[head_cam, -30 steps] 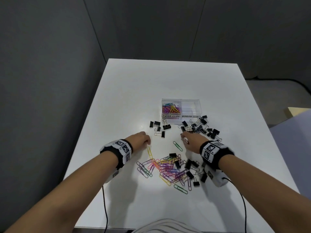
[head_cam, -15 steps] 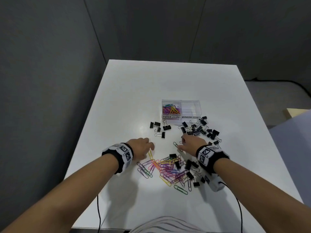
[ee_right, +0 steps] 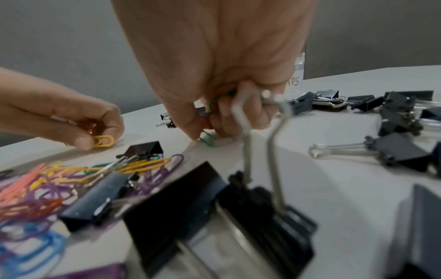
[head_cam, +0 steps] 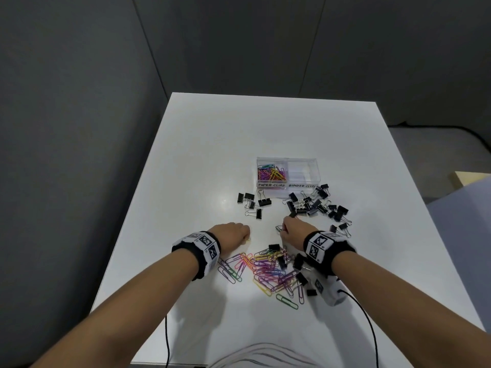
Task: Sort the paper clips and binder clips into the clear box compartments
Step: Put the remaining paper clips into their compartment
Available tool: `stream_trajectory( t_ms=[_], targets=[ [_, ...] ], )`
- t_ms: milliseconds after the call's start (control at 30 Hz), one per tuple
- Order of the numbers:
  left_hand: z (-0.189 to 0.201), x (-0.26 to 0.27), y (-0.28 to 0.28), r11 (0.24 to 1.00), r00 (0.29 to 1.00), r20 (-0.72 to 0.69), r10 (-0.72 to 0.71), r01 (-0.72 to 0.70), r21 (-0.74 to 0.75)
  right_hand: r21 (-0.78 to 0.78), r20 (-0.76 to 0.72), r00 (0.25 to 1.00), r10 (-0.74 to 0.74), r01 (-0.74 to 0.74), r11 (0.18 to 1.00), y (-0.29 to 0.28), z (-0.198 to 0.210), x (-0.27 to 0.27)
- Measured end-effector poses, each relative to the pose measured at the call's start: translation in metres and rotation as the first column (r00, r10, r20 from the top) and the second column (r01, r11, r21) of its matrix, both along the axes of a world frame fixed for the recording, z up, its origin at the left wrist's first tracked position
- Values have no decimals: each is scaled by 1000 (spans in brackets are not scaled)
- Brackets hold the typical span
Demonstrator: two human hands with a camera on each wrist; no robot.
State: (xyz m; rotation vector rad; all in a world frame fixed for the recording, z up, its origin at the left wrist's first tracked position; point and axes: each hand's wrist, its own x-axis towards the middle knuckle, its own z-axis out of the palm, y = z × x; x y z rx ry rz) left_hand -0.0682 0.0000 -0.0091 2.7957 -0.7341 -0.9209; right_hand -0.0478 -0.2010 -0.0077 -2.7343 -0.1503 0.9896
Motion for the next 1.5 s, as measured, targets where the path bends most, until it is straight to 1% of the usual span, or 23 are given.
stream_trajectory(
  t_ms=[133, 200, 267, 367, 433, 533, 600, 633, 733, 767, 833, 967, 1100, 1133, 1233, 1300, 1400, 1500],
  targets=[
    [3, -3, 5, 997, 998, -17, 62, -63, -43, 121, 42, 998, -44, 38, 992, -7, 7, -4],
    [1, -6, 13, 990, 993, -33, 115, -117, -79, 142, 67, 997, -49, 39, 989, -13, 9, -6],
    [1, -10, 21, 983, 985, -69, 161, -166, -73, 136, 83, 996, -34, 23, 990, -18, 12, -8],
    [4, -17, 30, 991, 990, -56, 127, -129, -34, 118, 83, 996, 21, -30, 993, -21, 18, -10],
    [7, -26, 35, 996, 996, -40, 74, -76, -46, 140, 52, 997, 51, -58, 988, -19, 23, -12],
    [2, -37, 41, 998, 998, -60, -25, 22, -56, 161, 47, 994, 103, -109, 981, -12, 28, -16],
    [-2, -39, 39, 996, 997, -46, -65, 62, -56, 145, 62, 985, 161, -168, 975, -9, 29, -21],
    [-4, -38, 36, 996, 997, -30, -68, 66, -57, 114, 72, 974, 215, -222, 968, -7, 29, -23],
    [-9, -35, 24, 996, 999, 12, -44, 45, -72, -7, 65, 911, 407, -408, 913, -4, 27, -26],
    [-10, -33, 20, 997, 999, 18, -31, 32, -69, -37, 60, 890, 452, -450, 892, -4, 25, -26],
    [-13, -28, 11, 998, 1000, 21, -4, 5, -70, -72, 78, 865, 495, -490, 869, -5, 21, -24],
    [-12, -13, -6, 996, 999, 22, 50, -48, -82, -115, 108, 865, 489, -478, 871, -9, 15, -18],
    [-12, -4, -14, 995, 997, 32, 77, -75, -66, -74, 155, 891, 427, -421, 904, -15, 13, -18],
    [-12, -3, -14, 995, 996, 37, 83, -80, -66, -68, 167, 881, 444, -438, 896, -16, 13, -19],
    [-12, -1, -14, 996, 996, 58, 70, -67, -51, -121, 179, 803, 568, -555, 823, -15, 13, -20],
    [-12, 0, -12, 999, 995, 86, 43, -40, -36, -152, 186, 785, 591, -571, 807, -14, 11, -18],
    [-11, 0, -9, 1000, 993, 121, 4, -2, -21, -138, 181, 817, 547, -530, 837, -17, 9, -16],
    [-10, -1, -6, 998, 996, 79, 30, -25, -56, -102, 168, 846, 507, -496, 862, -20, 10, -14]
  ],
)
